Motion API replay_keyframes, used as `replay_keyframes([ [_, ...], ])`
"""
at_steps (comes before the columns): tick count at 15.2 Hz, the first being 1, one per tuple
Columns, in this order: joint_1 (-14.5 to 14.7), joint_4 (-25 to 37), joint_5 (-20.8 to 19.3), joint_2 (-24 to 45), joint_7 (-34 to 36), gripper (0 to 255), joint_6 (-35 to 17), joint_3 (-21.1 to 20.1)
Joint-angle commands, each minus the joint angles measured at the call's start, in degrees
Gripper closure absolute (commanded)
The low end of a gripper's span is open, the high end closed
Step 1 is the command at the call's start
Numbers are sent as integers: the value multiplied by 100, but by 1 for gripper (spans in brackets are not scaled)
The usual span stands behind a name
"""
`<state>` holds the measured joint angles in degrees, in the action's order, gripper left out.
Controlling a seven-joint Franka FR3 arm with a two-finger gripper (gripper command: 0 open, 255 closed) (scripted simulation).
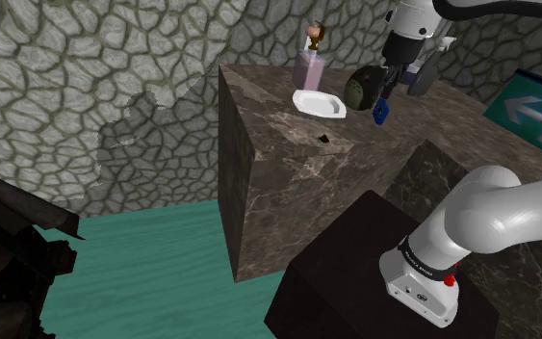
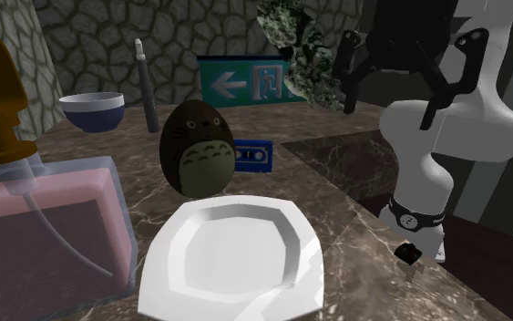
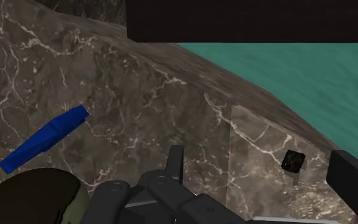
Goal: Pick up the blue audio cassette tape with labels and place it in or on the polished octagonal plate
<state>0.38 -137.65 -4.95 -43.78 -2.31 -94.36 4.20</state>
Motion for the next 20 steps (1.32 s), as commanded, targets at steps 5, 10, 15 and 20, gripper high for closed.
replay_keyframes([
  [5,-498,-159,-155,271,692,0,-702,158],
  [10,-1127,-338,-352,582,1565,0,-1529,366],
  [15,-1770,-526,-554,846,2454,0,-2304,574],
  [20,-2129,-737,-682,1040,2944,0,-2876,708],
])
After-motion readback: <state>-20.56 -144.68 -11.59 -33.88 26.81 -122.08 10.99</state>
